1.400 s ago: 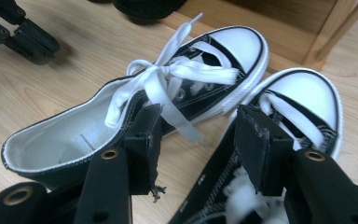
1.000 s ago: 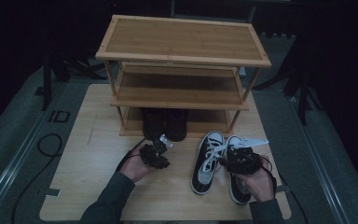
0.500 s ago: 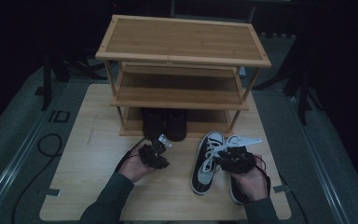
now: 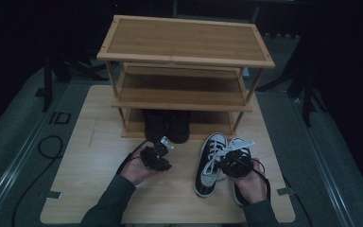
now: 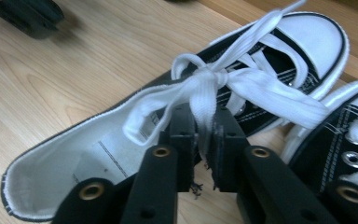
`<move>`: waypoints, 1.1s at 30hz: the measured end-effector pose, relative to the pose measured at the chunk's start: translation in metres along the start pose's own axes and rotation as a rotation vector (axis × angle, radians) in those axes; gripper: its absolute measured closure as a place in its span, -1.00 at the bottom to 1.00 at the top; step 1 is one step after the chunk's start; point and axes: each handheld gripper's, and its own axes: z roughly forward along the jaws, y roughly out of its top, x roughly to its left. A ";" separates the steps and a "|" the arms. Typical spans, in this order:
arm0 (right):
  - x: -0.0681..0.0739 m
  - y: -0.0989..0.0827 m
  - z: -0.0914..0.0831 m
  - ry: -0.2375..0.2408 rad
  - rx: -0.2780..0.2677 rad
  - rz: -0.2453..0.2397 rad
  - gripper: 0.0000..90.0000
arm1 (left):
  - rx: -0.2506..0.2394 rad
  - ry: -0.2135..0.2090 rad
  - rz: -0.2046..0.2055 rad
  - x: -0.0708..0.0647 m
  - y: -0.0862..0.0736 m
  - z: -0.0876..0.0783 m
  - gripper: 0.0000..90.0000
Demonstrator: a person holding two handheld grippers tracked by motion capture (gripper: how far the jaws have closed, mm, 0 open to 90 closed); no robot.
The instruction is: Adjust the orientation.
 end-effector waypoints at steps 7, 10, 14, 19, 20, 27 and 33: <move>-0.005 -0.008 -0.011 -0.023 0.009 -0.013 0.88 | 0.002 -0.002 -0.001 0.000 0.000 0.002 0.71; -0.006 -0.012 -0.016 -0.024 0.013 -0.018 0.88 | 0.003 -0.003 -0.002 0.000 0.000 0.003 0.71; -0.007 -0.018 -0.021 -0.021 0.021 -0.033 0.88 | 0.007 -0.004 0.002 -0.001 0.001 0.004 0.71; -0.013 -0.027 -0.031 -0.024 0.033 -0.040 0.89 | -0.003 -0.004 -0.012 -0.001 0.000 0.003 0.71; -0.013 -0.027 -0.031 -0.024 0.033 -0.040 0.89 | -0.003 -0.004 -0.012 -0.001 0.000 0.003 0.71; -0.013 -0.036 -0.040 0.004 -0.012 -0.015 0.25 | -0.002 -0.005 -0.014 -0.001 0.000 0.004 0.71; -0.015 -0.044 -0.051 -0.008 -0.013 -0.001 0.12 | -0.004 -0.005 -0.015 -0.001 0.000 0.004 0.70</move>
